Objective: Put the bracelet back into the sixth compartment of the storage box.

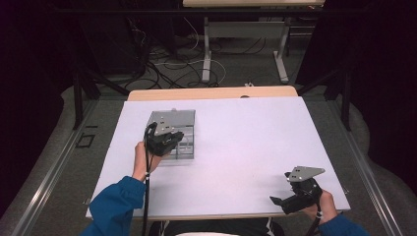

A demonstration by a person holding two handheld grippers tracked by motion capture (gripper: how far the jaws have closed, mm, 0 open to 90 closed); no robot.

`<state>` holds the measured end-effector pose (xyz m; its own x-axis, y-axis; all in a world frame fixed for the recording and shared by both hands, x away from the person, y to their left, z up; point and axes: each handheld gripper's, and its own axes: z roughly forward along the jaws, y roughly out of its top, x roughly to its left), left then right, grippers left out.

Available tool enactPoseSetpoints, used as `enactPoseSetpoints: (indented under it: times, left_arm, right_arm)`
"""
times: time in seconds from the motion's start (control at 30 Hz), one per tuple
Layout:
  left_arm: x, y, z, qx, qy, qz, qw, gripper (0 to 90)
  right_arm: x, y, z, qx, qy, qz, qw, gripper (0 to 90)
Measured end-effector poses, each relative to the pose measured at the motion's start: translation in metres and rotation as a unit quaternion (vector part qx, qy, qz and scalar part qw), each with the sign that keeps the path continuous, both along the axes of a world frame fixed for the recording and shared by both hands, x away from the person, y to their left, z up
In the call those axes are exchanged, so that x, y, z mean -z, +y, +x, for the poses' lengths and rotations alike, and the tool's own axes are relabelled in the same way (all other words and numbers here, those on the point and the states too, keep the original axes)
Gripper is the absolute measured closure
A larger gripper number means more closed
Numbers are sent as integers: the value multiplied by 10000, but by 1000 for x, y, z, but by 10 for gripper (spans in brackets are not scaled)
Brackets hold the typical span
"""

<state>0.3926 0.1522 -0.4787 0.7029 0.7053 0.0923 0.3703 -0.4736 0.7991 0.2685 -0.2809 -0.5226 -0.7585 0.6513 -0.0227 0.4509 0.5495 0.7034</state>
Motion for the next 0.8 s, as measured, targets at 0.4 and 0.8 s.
enactPoseSetpoints:
  times: [0.4,0.8]
  left_arm:
    - [8,-4,2,-15,-14,50,10000,867]
    - [20,-7,7,15,203,158,9997,866]
  right_arm:
    - [0,0,0,1,-3,-1,10000,18]
    - [0,0,0,5,-41,-14,10000,19]
